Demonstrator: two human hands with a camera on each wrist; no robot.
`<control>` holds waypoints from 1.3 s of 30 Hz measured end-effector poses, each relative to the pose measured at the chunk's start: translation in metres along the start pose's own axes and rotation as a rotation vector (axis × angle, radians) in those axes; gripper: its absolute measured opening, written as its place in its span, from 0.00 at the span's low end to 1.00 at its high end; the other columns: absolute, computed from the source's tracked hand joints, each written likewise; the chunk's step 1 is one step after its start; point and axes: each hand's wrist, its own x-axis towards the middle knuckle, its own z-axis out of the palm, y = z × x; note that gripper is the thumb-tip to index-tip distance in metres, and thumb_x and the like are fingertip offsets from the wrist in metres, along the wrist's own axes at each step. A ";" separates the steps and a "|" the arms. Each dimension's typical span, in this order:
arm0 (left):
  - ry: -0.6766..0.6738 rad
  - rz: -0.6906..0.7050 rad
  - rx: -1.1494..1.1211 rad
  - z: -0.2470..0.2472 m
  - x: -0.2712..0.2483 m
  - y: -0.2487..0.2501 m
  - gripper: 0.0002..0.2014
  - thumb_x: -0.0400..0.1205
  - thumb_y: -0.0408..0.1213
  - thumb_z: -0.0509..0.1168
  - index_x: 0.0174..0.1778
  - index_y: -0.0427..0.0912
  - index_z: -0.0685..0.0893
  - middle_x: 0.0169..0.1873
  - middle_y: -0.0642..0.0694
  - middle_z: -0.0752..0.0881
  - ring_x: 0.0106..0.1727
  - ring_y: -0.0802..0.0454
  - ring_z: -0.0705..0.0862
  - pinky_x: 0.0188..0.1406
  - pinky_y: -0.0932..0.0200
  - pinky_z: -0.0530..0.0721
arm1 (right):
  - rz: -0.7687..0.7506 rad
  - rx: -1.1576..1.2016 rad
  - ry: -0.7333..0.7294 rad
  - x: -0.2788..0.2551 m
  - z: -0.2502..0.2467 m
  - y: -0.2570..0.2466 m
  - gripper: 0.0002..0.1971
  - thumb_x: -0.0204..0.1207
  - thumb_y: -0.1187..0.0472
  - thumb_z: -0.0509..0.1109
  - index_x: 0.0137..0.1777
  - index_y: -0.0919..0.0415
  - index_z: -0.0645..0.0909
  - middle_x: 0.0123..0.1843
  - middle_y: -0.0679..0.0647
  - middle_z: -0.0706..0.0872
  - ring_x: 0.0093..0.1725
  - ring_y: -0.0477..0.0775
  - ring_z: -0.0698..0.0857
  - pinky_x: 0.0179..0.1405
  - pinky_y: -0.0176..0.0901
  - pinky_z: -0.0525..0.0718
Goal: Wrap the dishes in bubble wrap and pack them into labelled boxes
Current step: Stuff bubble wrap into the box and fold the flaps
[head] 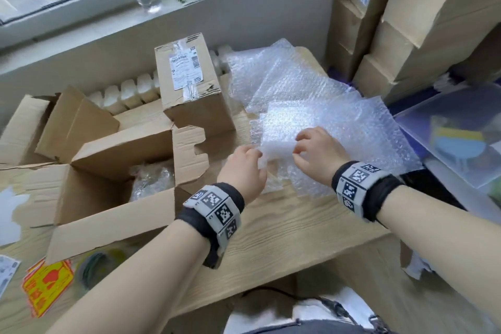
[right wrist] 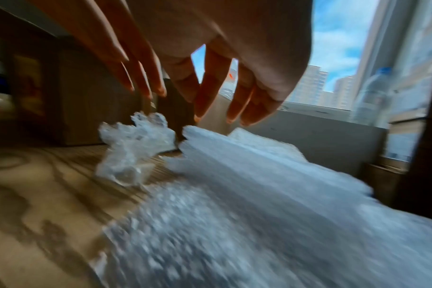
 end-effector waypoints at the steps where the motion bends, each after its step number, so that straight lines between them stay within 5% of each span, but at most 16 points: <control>1: -0.020 -0.060 -0.014 0.001 0.001 -0.002 0.20 0.85 0.38 0.57 0.73 0.42 0.72 0.73 0.43 0.68 0.72 0.43 0.71 0.71 0.52 0.69 | -0.067 0.054 -0.061 0.003 0.006 -0.008 0.13 0.80 0.57 0.62 0.55 0.58 0.87 0.64 0.54 0.81 0.67 0.56 0.75 0.65 0.49 0.74; 4: -0.061 -0.152 -0.043 0.003 -0.001 -0.010 0.18 0.84 0.34 0.55 0.71 0.41 0.72 0.72 0.41 0.68 0.71 0.41 0.72 0.70 0.50 0.71 | -0.091 0.105 -0.400 0.014 0.032 -0.032 0.17 0.80 0.53 0.61 0.67 0.48 0.80 0.73 0.55 0.71 0.72 0.56 0.71 0.70 0.54 0.73; 7: -0.023 -0.134 -0.079 -0.002 -0.007 -0.017 0.18 0.84 0.32 0.55 0.70 0.41 0.72 0.72 0.42 0.69 0.72 0.44 0.71 0.69 0.51 0.70 | -0.055 0.088 -0.536 0.027 0.054 -0.045 0.21 0.82 0.54 0.61 0.75 0.49 0.73 0.79 0.56 0.62 0.77 0.59 0.63 0.75 0.55 0.67; 10: 0.041 -0.101 -0.132 -0.012 -0.015 -0.023 0.18 0.84 0.33 0.55 0.72 0.41 0.71 0.72 0.43 0.70 0.73 0.48 0.71 0.69 0.56 0.69 | -0.044 0.196 -0.455 0.036 0.054 -0.048 0.18 0.83 0.57 0.60 0.70 0.61 0.77 0.72 0.57 0.77 0.70 0.56 0.75 0.69 0.45 0.72; 13: 0.095 -0.068 -0.162 -0.022 -0.021 -0.029 0.22 0.84 0.37 0.58 0.75 0.40 0.68 0.73 0.42 0.69 0.75 0.48 0.68 0.72 0.58 0.65 | 0.053 0.530 -0.239 0.039 0.032 -0.054 0.12 0.81 0.61 0.66 0.58 0.63 0.86 0.53 0.57 0.89 0.52 0.53 0.86 0.56 0.42 0.81; 15: 0.159 -0.053 -0.175 -0.030 -0.026 -0.032 0.29 0.81 0.41 0.65 0.78 0.41 0.64 0.74 0.42 0.67 0.76 0.47 0.64 0.75 0.57 0.63 | 0.104 0.822 -0.042 0.038 0.007 -0.064 0.04 0.76 0.66 0.72 0.47 0.64 0.88 0.40 0.57 0.89 0.42 0.53 0.88 0.47 0.45 0.87; 17: 0.227 -0.048 -0.238 -0.042 -0.032 -0.033 0.40 0.77 0.44 0.71 0.81 0.44 0.57 0.76 0.43 0.63 0.78 0.48 0.61 0.77 0.56 0.61 | 0.095 1.070 0.064 0.037 -0.023 -0.080 0.03 0.72 0.71 0.74 0.41 0.64 0.86 0.37 0.57 0.88 0.37 0.52 0.88 0.41 0.41 0.88; 20: 0.318 -0.067 -0.486 -0.064 -0.039 -0.027 0.49 0.72 0.47 0.76 0.83 0.52 0.51 0.75 0.44 0.64 0.74 0.46 0.70 0.75 0.49 0.70 | -0.012 1.333 0.061 0.043 -0.058 -0.105 0.08 0.72 0.75 0.73 0.45 0.63 0.81 0.39 0.59 0.86 0.38 0.54 0.87 0.42 0.43 0.89; 22: 0.432 -0.063 -0.646 -0.081 -0.043 -0.028 0.45 0.72 0.44 0.76 0.81 0.54 0.56 0.64 0.50 0.75 0.63 0.50 0.79 0.66 0.51 0.79 | -0.108 1.411 0.019 0.048 -0.071 -0.124 0.14 0.73 0.77 0.71 0.53 0.61 0.79 0.39 0.57 0.83 0.38 0.51 0.86 0.42 0.42 0.87; 24: 0.535 -0.075 -0.709 -0.098 -0.048 -0.036 0.34 0.76 0.39 0.74 0.77 0.52 0.67 0.49 0.58 0.78 0.53 0.53 0.83 0.55 0.54 0.85 | -0.195 1.256 0.008 0.051 -0.075 -0.144 0.17 0.74 0.75 0.70 0.60 0.61 0.79 0.40 0.54 0.82 0.37 0.44 0.84 0.40 0.35 0.84; 26: 0.622 -0.102 -0.767 -0.114 -0.055 -0.054 0.23 0.78 0.36 0.72 0.68 0.50 0.75 0.46 0.58 0.77 0.50 0.53 0.83 0.45 0.61 0.88 | -0.254 1.032 -0.029 0.056 -0.072 -0.161 0.17 0.76 0.67 0.72 0.64 0.62 0.79 0.47 0.50 0.82 0.42 0.36 0.83 0.43 0.31 0.82; 28: 0.669 -0.130 -0.837 -0.126 -0.062 -0.077 0.15 0.79 0.35 0.70 0.60 0.49 0.77 0.46 0.56 0.77 0.47 0.55 0.84 0.39 0.67 0.87 | -0.269 0.951 -0.156 0.059 -0.067 -0.178 0.28 0.70 0.54 0.76 0.70 0.60 0.75 0.60 0.50 0.81 0.54 0.41 0.84 0.56 0.39 0.84; 30: 0.625 -0.154 -0.884 -0.134 -0.069 -0.097 0.11 0.80 0.34 0.69 0.56 0.47 0.77 0.47 0.49 0.81 0.46 0.54 0.86 0.41 0.65 0.88 | -0.285 0.881 -0.253 0.062 -0.060 -0.196 0.37 0.62 0.50 0.80 0.72 0.55 0.72 0.66 0.51 0.78 0.57 0.53 0.85 0.58 0.49 0.85; 35: 0.375 -0.107 -0.991 -0.145 -0.084 -0.147 0.10 0.80 0.31 0.69 0.55 0.45 0.81 0.51 0.44 0.85 0.49 0.52 0.87 0.49 0.56 0.89 | -0.315 0.668 -0.139 0.077 -0.052 -0.244 0.17 0.69 0.74 0.75 0.54 0.56 0.79 0.51 0.56 0.85 0.49 0.59 0.88 0.49 0.49 0.88; 37: 0.279 -0.129 -0.777 -0.149 -0.085 -0.170 0.20 0.79 0.35 0.70 0.67 0.46 0.78 0.58 0.46 0.80 0.55 0.50 0.85 0.51 0.53 0.89 | -0.274 0.485 -0.113 0.091 -0.046 -0.259 0.10 0.71 0.74 0.72 0.43 0.57 0.83 0.41 0.51 0.85 0.43 0.51 0.86 0.41 0.38 0.86; 39: 0.154 -0.203 -0.526 -0.156 -0.079 -0.189 0.26 0.81 0.41 0.67 0.75 0.44 0.70 0.61 0.46 0.76 0.59 0.47 0.83 0.54 0.49 0.88 | -0.192 0.239 -0.153 0.104 -0.039 -0.276 0.07 0.74 0.71 0.69 0.44 0.60 0.86 0.39 0.48 0.84 0.39 0.44 0.82 0.36 0.34 0.80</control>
